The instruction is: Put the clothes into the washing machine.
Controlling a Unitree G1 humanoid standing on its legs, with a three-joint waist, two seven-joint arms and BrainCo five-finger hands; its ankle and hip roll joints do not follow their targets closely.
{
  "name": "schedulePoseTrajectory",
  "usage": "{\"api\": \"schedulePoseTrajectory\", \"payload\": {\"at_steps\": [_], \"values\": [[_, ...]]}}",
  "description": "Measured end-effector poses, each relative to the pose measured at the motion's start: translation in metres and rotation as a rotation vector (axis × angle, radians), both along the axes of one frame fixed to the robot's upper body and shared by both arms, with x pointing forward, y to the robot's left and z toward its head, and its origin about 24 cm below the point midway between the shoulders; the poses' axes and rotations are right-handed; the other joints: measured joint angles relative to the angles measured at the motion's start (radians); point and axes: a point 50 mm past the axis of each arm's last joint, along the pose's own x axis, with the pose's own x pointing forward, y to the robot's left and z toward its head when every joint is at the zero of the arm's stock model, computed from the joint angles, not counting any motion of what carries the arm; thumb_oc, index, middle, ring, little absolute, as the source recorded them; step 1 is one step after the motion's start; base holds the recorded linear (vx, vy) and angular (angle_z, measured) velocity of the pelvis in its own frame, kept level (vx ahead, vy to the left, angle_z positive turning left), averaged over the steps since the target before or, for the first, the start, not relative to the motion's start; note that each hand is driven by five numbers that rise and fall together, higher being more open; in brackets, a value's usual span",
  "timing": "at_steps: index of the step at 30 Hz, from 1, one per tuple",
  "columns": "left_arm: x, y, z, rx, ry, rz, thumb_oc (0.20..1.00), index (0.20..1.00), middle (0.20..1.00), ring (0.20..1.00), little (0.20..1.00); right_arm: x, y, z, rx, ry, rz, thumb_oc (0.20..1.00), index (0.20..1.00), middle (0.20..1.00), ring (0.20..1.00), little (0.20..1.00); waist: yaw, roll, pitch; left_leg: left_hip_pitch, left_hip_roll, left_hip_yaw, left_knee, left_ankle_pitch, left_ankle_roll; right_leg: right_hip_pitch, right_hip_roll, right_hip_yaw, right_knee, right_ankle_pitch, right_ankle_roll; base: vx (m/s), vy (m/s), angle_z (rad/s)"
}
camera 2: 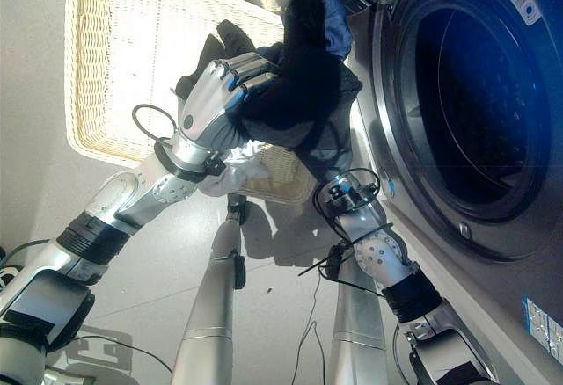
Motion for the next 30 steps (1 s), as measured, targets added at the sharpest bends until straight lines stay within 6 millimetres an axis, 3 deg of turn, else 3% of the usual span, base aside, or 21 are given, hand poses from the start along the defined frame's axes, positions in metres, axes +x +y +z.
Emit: {"api": "schedulePoseTrajectory", "payload": {"at_steps": [17, 18, 19, 21, 30], "values": [[-0.0001, -0.0008, 0.0008, 0.016, -0.023, 0.02, 0.209, 0.209, 0.209, 0.209, 0.209, 0.0003, -0.0004, 0.0001, 0.003, 0.003, -0.007, 0.2, 0.2, 0.2, 0.2, 0.2, 0.008, 0.0, 0.0, -0.001, 0.001, 0.001, 0.0, 0.0, 0.0, -0.002, 0.001, 0.001, 0.0, 0.0, 0.0, 0.0, 0.0, 0.0], [0.0, -0.0008, 0.0008, 0.016, -0.023, 0.02, 0.269, 0.269, 0.269, 0.269, 0.269, 0.0003, -0.0005, 0.0001, 0.003, 0.003, -0.008, 0.2, 0.2, 0.2, 0.2, 0.2, 0.01, 0.0, 0.0, -0.001, 0.001, 0.001, 0.0, 0.0, 0.0, -0.002, 0.001, 0.001, 0.0, 0.0, 0.0, 0.0, 0.0, 0.0], [0.0, -0.0011, 0.0007, 0.014, -0.022, 0.02, 0.564, 0.564, 0.564, 0.564, 0.564, 0.0003, -0.0006, 0.0001, 0.003, 0.003, -0.008, 0.2, 0.2, 0.2, 0.2, 0.2, 0.015, 0.0, 0.0, -0.001, 0.002, 0.001, 0.0, 0.0, 0.0, -0.002, 0.001, 0.0, -0.001, 0.0, 0.0, 0.0, 0.0, 0.0], [0.0005, -0.0006, 0.0003, 0.012, -0.019, 0.027, 1.0, 1.0, 1.0, 1.0, 1.0, 0.0003, -0.0012, 0.0002, 0.005, 0.002, -0.011, 0.2, 0.2, 0.2, 0.2, 0.2, 0.022, 0.0, 0.0, -0.001, 0.002, 0.001, 0.0, 0.0, 0.0, -0.002, 0.002, 0.0, -0.001, 0.0, 0.0, 0.0, 0.0, 0.0], [0.0044, 0.0, -0.0055, 0.044, 0.032, 0.068, 1.0, 1.0, 1.0, 1.0, 1.0, 0.001, -0.0087, 0.0049, 0.021, -0.029, -0.06, 0.2, 0.2, 0.2, 0.2, 0.2, 0.02, 0.0, 0.0, -0.004, 0.001, 0.001, -0.001, 0.0, 0.0, -0.003, 0.001, 0.0, -0.002, -0.002, 0.003, 0.0, 0.0, 0.0]]}}
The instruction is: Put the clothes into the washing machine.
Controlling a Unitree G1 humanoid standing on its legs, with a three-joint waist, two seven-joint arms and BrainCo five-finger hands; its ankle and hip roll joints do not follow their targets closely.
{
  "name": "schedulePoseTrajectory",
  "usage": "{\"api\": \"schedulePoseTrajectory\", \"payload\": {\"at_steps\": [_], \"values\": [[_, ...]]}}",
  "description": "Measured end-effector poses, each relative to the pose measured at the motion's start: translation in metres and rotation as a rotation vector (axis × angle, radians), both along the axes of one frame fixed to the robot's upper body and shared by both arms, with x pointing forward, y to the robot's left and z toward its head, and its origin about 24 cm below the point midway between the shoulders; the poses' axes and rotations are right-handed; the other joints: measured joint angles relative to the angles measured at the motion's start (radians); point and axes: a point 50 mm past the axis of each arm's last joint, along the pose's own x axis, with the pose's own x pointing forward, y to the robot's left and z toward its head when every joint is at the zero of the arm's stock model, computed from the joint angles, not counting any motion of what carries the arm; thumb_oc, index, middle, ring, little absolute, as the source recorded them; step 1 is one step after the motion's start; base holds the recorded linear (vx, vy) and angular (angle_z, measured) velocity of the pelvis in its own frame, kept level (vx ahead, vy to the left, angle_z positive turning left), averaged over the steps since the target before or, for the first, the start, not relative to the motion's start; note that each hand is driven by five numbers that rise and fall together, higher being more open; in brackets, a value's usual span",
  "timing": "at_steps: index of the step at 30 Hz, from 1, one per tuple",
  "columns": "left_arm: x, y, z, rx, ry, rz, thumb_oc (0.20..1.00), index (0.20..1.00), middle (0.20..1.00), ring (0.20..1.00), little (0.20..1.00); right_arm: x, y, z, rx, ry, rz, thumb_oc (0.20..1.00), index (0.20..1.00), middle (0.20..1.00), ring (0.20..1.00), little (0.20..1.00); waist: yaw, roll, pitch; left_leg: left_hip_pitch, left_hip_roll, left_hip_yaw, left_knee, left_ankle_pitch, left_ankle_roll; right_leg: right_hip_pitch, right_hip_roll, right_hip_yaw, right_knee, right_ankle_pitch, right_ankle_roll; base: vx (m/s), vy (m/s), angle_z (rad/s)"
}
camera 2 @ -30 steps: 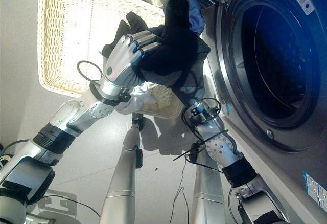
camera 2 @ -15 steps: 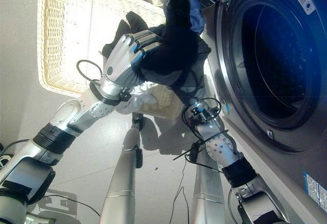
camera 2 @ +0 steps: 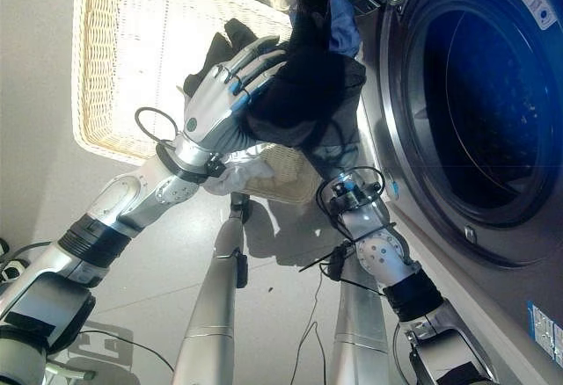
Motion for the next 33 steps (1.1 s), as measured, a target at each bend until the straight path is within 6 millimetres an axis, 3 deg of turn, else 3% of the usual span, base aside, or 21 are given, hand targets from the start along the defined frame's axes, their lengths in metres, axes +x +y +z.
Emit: {"api": "schedulePoseTrajectory", "payload": {"at_steps": [26, 32, 33], "values": [[0.001, -0.001, -0.001, -0.03, 0.284, -0.09, 1.0, 1.0, 1.0, 1.0, 1.0, 0.001, -0.01, 0.005, 0.003, -0.027, -0.109, 0.2, 0.2, 0.2, 0.2, 0.2, -0.001, 0.0, 0.0, -0.005, 0.001, 0.0, 0.0, -0.001, 0.001, -0.003, 0.001, -0.001, -0.003, 0.002, -0.003, 0.0, 0.0, 0.0], [0.0, 0.007, -0.009, -0.17, 0.284, -0.128, 1.0, 1.0, 1.0, 1.0, 1.0, 0.001, -0.007, 0.005, 0.051, -0.02, -0.069, 0.2, 0.2, 0.2, 0.2, 0.2, -0.001, 0.0, 0.0, -0.005, 0.001, -0.001, 0.001, -0.001, 0.0, -0.003, 0.001, -0.001, -0.001, 0.003, -0.003, 0.0, -0.006, 0.0], [-0.001, 0.014, -0.015, -0.307, 0.298, -0.163, 1.0, 1.0, 1.0, 1.0, 1.0, -0.001, -0.007, 0.009, 0.096, -0.028, -0.052, 0.2, 0.2, 0.2, 0.2, 0.2, 0.001, 0.0, 0.0, -0.005, 0.001, -0.002, 0.001, -0.001, 0.0, -0.003, 0.001, -0.002, 0.0, 0.003, -0.003, 0.01, -0.033, 0.01]]}}
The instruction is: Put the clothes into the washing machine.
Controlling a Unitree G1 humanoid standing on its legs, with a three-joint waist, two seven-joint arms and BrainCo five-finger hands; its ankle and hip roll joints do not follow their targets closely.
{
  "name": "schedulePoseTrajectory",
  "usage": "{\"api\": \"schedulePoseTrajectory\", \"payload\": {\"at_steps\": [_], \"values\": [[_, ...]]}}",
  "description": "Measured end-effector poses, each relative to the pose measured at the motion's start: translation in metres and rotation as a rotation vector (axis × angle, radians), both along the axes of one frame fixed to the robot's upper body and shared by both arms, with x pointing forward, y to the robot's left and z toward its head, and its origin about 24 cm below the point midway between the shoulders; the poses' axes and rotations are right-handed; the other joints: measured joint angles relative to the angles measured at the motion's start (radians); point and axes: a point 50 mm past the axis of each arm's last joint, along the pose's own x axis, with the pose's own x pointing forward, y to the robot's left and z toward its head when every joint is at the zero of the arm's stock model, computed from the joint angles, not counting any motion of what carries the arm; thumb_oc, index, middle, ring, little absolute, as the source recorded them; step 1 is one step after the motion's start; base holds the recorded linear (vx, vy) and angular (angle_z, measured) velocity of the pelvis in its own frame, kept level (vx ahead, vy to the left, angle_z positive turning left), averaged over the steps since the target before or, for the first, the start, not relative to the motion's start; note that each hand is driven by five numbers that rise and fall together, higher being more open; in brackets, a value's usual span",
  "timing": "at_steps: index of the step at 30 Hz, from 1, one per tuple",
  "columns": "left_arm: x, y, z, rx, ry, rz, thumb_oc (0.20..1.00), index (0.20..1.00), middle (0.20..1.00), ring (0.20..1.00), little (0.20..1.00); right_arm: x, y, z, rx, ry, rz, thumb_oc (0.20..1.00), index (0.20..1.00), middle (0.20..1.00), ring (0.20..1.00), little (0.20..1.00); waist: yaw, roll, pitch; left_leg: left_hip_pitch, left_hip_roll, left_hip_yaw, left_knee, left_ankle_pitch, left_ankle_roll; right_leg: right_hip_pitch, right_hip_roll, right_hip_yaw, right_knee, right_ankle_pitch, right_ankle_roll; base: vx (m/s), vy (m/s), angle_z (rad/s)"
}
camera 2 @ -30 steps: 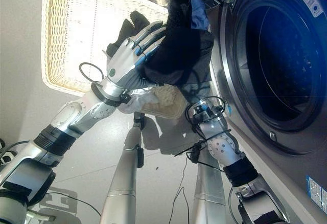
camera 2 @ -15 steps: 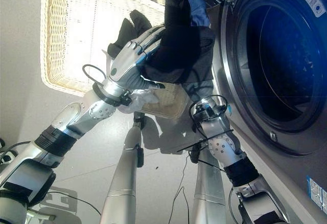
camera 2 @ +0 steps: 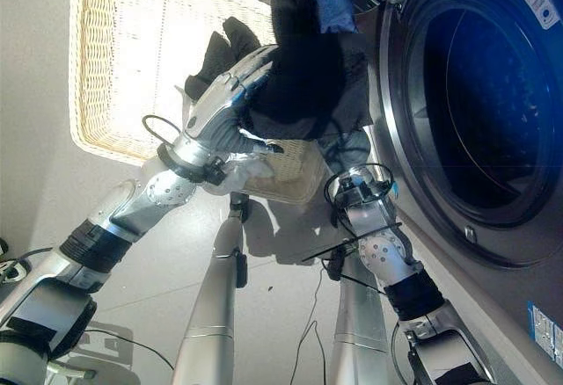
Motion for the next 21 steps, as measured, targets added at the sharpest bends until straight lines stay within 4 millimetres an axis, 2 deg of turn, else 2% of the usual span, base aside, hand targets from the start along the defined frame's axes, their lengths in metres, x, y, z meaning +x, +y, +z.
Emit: {"api": "schedulePoseTrajectory", "payload": {"at_steps": [6, 11, 21], "values": [[-0.006, 0.011, -0.02, -0.353, 0.074, -0.09, 1.0, 1.0, 1.0, 1.0, 1.0, -0.009, 0.008, 0.016, 0.087, -0.067, 0.042, 0.2, 0.2, 0.2, 0.2, 0.2, 0.002, 0.0, 0.0, 0.0, -0.002, -0.012, 0.008, 0.0, 0.0, 0.008, -0.002, -0.008, 0.004, -0.003, 0.003, 0.0, -0.025, 0.02], [-0.01, 0.006, -0.02, -0.415, 0.055, -0.143, 1.0, 1.0, 1.0, 1.0, 1.0, -0.01, 0.014, 0.022, 0.093, -0.083, 0.059, 0.2, 0.2, 0.2, 0.2, 0.2, 0.003, 0.0, 0.0, -0.005, -0.004, -0.018, 0.012, 0.0, 0.0, 0.009, -0.004, -0.011, 0.003, -0.003, 0.004, 0.0, -0.003, 0.01], [-0.018, 0.005, -0.01, -0.515, -0.007, -0.219, 1.0, 1.0, 1.0, 1.0, 1.0, -0.009, 0.017, 0.021, 0.082, -0.056, 0.069, 0.2, 0.2, 0.2, 0.2, 0.2, 0.002, 0.0, 0.0, -0.004, -0.004, -0.022, 0.013, 0.0, 0.0, 0.013, -0.004, -0.017, 0.003, 0.0, 0.0, 0.0, 0.0, 0.0]]}}
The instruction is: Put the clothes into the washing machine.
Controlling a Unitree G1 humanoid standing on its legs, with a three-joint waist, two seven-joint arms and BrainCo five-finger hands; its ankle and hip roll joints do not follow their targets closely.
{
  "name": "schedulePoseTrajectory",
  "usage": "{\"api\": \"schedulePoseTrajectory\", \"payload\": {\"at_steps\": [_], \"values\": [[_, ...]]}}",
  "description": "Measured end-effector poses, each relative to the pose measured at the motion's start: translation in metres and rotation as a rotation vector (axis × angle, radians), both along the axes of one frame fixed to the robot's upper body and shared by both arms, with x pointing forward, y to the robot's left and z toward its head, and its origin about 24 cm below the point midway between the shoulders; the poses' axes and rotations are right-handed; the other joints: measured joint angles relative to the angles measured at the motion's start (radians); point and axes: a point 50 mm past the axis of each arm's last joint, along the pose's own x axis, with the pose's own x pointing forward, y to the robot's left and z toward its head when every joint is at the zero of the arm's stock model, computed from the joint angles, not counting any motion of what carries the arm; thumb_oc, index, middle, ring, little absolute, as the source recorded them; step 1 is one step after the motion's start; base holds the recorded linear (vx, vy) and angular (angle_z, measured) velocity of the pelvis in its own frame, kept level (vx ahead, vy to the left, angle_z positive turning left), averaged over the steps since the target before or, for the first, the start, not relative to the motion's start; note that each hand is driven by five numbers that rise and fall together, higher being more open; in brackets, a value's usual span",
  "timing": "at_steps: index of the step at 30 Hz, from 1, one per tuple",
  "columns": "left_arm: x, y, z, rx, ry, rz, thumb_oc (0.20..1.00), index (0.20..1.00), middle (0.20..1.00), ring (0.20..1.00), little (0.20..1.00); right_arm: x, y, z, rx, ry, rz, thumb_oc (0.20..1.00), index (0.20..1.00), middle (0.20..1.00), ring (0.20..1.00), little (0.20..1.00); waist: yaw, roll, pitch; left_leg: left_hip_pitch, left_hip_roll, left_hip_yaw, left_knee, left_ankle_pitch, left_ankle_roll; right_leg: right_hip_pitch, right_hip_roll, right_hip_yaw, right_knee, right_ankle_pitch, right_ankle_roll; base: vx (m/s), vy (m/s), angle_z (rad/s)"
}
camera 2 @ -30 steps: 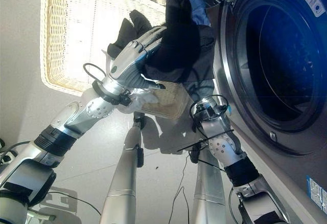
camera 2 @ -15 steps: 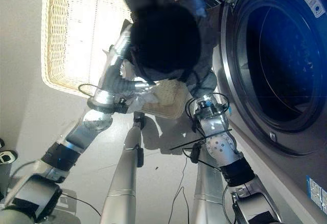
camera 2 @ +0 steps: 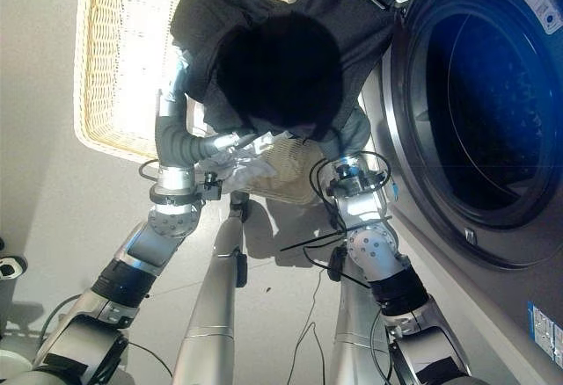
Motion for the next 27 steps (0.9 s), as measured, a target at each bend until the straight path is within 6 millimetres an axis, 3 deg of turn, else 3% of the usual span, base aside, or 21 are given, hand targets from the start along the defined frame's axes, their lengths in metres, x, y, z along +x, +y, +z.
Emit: {"api": "schedulePoseTrajectory", "payload": {"at_steps": [18, 27], "values": [[0.001, 0.001, 0.004, 0.131, 0.025, 0.004, 1.0, 1.0, 1.0, 1.0, 1.0, 0.0, 0.001, -0.001, 0.033, 0.007, 0.098, 0.2, 0.2, 0.2, 0.2, 0.2, 0.0, 0.0, 0.0, 0.002, -0.002, -0.001, 0.007, 0.0, 0.0, 0.004, -0.004, -0.002, 0.001, 0.001, -0.002, 0.0, 0.0, 0.0], [-0.004, 0.001, 0.008, 0.149, -0.028, -0.025, 1.0, 1.0, 1.0, 1.0, 1.0, 0.019, -0.012, -0.016, -0.008, 0.166, -0.009, 0.2, 0.2, 0.2, 0.2, 0.2, 0.0, 0.0, 0.0, 0.003, -0.005, 0.0, 0.016, 0.0, 0.002, 0.009, -0.005, 0.002, -0.001, 0.003, 0.004, 0.0, 0.0, 0.0]]}}
